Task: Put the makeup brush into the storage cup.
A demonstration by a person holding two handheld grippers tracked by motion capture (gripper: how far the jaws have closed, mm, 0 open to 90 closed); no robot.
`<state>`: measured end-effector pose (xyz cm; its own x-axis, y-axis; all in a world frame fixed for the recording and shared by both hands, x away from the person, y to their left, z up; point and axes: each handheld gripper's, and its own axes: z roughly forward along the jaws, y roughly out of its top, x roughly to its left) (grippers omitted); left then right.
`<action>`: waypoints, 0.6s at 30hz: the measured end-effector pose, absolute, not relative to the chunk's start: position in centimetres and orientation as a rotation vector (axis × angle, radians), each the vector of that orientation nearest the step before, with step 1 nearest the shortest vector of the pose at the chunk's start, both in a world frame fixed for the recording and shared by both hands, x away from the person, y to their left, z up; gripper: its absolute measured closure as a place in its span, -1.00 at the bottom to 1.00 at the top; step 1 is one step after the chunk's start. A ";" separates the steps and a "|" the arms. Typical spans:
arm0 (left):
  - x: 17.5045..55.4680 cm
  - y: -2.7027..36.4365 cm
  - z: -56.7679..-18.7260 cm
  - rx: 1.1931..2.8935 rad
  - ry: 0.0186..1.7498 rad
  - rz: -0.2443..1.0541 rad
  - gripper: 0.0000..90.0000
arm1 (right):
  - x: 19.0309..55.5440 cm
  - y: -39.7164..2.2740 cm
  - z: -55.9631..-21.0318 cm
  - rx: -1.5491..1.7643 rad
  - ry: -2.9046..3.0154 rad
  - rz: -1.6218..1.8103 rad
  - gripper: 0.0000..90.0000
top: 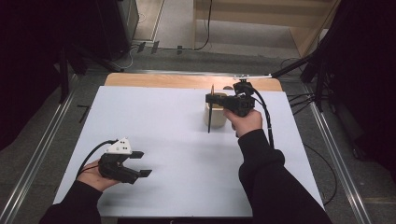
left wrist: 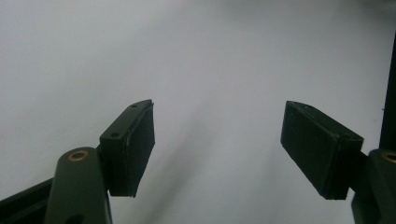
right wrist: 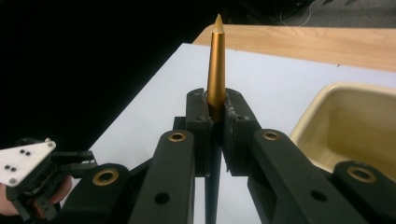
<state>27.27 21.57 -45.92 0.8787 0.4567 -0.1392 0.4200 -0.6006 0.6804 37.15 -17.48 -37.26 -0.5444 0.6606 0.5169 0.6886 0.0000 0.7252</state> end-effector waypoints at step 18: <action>27.4 21.7 -45.9 2.293 0.637 0.061 -0.40 | 40.0 -18.4 -35.5 -1.569 -2.238 -1.619 0.86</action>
<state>27.35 21.67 -45.87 0.8753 0.4622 -0.1422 0.4269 -0.6004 0.6762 39.95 -18.39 -35.55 -0.5119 0.7136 0.4784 0.6779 -0.0066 0.7351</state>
